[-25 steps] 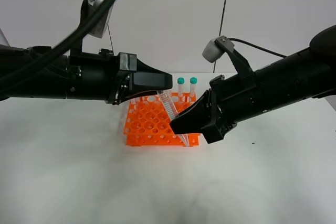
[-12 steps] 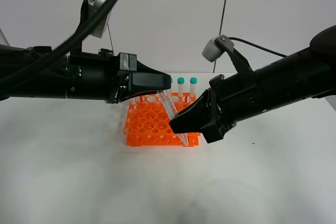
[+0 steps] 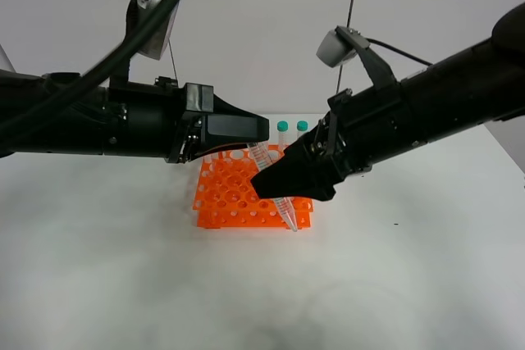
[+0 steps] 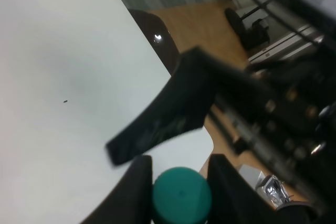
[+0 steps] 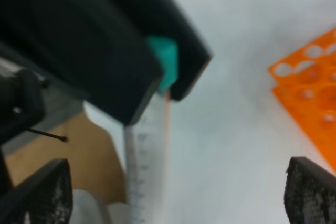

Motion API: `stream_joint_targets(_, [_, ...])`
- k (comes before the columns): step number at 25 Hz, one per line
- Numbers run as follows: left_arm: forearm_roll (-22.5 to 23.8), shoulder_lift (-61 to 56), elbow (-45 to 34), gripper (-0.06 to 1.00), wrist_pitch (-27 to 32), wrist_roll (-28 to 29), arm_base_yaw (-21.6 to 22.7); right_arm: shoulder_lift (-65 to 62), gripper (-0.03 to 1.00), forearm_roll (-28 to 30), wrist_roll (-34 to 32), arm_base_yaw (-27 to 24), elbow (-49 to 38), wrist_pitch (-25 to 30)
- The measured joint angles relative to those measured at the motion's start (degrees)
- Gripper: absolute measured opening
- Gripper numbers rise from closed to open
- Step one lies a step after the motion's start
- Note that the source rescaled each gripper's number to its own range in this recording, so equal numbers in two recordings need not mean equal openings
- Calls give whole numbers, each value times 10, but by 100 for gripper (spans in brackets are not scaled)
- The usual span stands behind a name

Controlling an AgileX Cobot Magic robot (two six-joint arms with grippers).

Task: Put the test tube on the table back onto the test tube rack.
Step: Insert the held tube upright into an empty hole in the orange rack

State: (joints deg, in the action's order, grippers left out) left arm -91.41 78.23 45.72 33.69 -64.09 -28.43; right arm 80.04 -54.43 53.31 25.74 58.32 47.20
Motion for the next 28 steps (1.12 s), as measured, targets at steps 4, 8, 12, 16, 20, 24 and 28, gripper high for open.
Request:
stream_joint_targets(4, [0,0,0,0,-2,0,0,0,88,123,-106,0,72,40])
stream_joint_targets(8, [0,0,0,0,-3,0,0,0,88,222,-194,0,102,57])
stream_joint_targets(12, [0,0,0,0,-3,0,0,5,88,291,-291,-26,103,58])
stream_joint_targets(16, [0,0,0,0,-4,0,0,14,88,358,-371,-74,103,58])
stream_joint_targets(20, [0,0,0,0,-4,0,0,15,88,425,-435,-135,103,65])
stream_joint_targets(24, [0,0,0,0,-4,0,0,28,88,472,-463,-207,103,96])
stream_joint_targets(28, [0,0,0,0,-4,0,0,34,88,481,-465,-263,103,150])
